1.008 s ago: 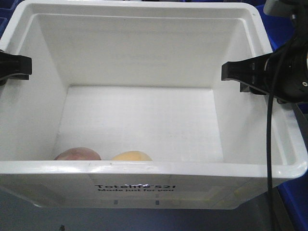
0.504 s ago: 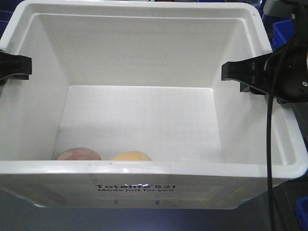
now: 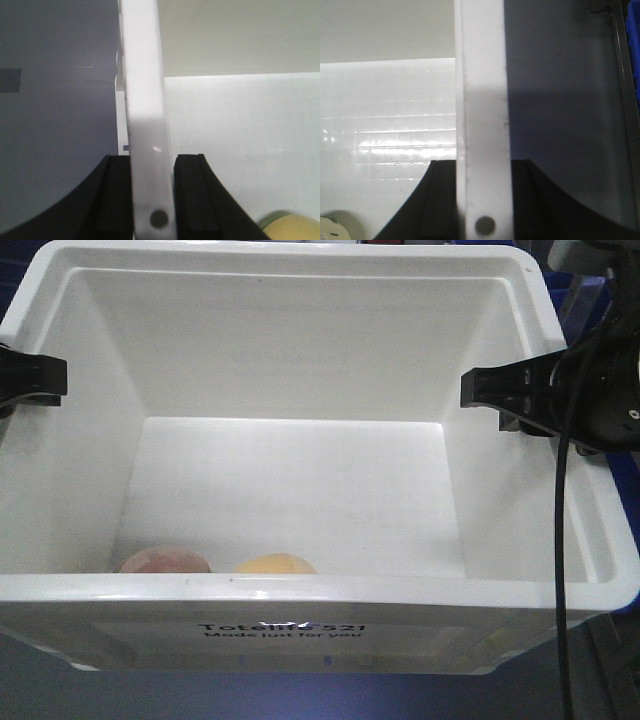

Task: Place moving items into box and shelve
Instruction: 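Carry the tote with both grippers up to the blue-bin shelf rack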

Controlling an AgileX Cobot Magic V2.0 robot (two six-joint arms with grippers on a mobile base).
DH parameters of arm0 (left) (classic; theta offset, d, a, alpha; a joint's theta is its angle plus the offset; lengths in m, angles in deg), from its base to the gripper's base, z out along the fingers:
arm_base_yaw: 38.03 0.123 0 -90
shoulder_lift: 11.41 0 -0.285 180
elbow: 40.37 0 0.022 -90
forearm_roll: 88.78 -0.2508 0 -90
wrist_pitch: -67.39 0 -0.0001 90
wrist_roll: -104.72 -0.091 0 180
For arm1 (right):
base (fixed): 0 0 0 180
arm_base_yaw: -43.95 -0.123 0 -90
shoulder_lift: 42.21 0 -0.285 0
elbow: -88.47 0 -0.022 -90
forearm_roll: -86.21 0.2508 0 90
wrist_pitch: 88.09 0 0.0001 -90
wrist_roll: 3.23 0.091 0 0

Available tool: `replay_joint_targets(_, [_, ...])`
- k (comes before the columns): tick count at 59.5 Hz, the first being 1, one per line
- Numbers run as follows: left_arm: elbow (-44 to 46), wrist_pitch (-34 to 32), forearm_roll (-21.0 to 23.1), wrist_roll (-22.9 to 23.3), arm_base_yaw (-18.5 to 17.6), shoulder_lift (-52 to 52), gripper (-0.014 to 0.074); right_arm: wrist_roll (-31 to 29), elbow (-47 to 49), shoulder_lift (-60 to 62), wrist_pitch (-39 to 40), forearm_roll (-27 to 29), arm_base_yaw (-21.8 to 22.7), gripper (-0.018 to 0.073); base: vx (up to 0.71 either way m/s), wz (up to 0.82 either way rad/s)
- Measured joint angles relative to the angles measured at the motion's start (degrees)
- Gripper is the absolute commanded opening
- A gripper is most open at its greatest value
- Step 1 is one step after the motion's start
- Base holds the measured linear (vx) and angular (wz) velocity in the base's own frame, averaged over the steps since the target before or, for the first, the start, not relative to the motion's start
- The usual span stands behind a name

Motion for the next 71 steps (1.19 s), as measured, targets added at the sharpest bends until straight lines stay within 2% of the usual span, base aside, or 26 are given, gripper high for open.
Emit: replay_joint_targets(71, [0.00,0.01,0.00,0.00,0.00,0.00,0.0066,0.00,0.00,0.00,0.05,-0.10,0.00,0.0127,0.13,0.43])
